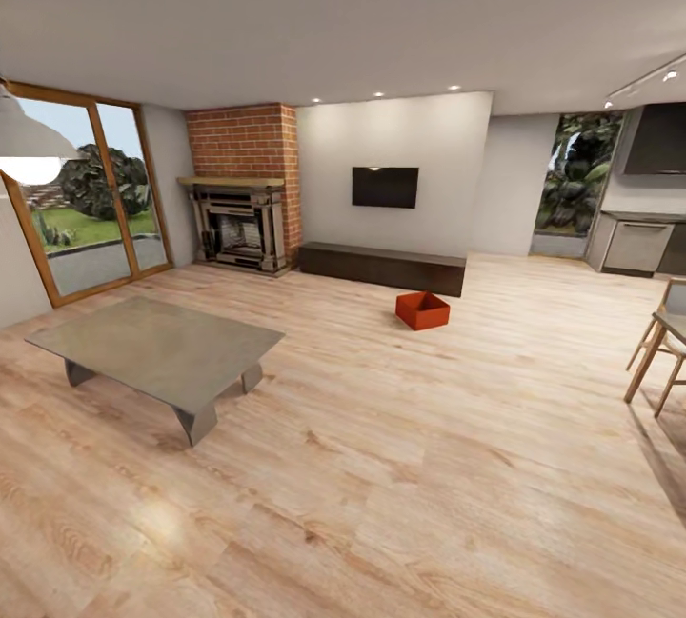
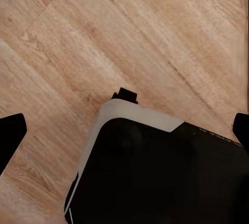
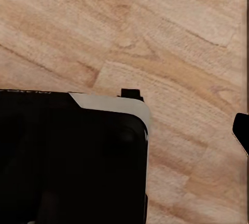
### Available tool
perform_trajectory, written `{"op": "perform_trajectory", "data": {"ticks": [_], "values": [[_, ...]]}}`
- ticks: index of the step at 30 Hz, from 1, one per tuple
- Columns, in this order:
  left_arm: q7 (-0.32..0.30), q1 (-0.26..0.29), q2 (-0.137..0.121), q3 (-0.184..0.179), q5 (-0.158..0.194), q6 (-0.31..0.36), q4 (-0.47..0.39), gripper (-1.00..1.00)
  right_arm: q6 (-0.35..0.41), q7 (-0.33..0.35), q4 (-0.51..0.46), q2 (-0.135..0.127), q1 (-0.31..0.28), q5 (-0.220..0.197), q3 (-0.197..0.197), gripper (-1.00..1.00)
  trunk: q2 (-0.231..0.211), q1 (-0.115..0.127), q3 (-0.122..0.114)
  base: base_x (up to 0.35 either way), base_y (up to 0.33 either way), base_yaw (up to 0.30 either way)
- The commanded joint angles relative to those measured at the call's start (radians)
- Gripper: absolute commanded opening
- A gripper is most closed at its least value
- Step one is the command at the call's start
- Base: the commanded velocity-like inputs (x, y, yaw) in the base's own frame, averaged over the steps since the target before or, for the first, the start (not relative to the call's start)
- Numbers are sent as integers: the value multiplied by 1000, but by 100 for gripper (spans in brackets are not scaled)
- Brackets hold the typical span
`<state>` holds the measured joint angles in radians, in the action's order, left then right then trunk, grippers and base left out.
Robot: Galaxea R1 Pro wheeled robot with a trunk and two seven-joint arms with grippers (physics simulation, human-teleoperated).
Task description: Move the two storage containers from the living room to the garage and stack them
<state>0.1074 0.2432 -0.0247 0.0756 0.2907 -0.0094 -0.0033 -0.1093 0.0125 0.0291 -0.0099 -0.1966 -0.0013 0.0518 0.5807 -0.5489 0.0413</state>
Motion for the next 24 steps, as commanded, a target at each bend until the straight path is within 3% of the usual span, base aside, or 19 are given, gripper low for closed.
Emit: {"op": "perform_trajectory", "data": {"ticks": [1, 24], "values": [[2, 1, 0, 7, 1, -1, 0, 100, -6, 1, 3, 0, -1, 0, 5, 100, 2, -1, 2, 315, -97, 0], [2, 1, 2, 7, 1, -1, -1, 100, -6, 1, 3, 0, -2, -1, 5, 100, 2, -1, 2, 315, -66, 0]]}}
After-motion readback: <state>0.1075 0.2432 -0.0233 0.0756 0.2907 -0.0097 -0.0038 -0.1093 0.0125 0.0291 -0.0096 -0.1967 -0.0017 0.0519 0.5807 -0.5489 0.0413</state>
